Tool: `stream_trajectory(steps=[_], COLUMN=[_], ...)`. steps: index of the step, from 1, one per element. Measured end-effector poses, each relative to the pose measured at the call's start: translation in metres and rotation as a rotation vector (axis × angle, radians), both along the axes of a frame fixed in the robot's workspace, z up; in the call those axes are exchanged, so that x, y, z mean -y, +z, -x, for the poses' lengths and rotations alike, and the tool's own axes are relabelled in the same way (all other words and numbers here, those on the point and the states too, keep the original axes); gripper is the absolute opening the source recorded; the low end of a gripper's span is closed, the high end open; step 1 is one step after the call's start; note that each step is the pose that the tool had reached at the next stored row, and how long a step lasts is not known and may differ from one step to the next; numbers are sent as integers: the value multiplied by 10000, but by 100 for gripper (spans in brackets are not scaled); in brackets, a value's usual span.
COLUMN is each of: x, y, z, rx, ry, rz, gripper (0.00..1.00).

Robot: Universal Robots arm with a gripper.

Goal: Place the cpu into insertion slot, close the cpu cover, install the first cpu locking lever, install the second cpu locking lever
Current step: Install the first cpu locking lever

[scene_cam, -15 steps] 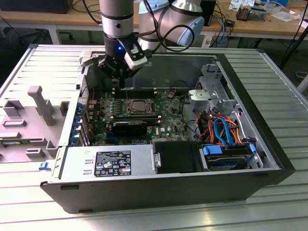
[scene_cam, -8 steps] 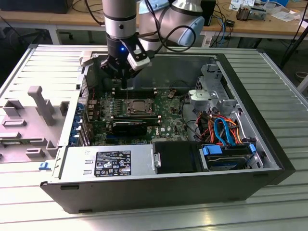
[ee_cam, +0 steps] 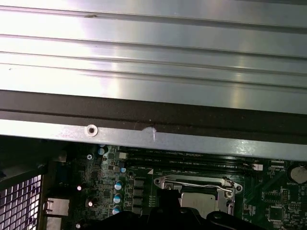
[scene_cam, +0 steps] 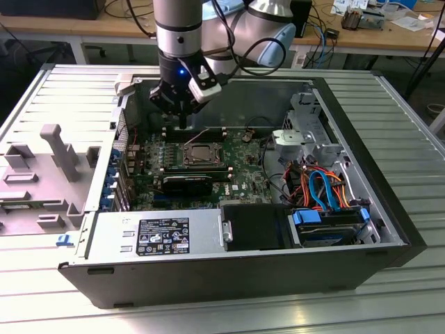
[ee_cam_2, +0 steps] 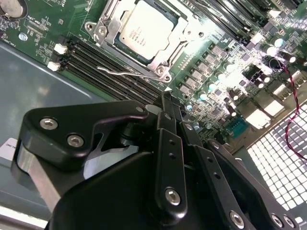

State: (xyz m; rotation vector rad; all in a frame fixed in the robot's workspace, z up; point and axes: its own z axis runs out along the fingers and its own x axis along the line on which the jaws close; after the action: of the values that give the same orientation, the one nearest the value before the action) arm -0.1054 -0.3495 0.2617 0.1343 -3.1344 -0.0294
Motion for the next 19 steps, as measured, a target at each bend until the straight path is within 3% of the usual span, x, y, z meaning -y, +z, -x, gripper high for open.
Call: stream_trajectory(steps=[7,19], x=[-1,-46], y=[-15,-250], z=[-1,-3], rx=[2,0], ry=[0,0], rz=[-2,-1], gripper=[11,11])
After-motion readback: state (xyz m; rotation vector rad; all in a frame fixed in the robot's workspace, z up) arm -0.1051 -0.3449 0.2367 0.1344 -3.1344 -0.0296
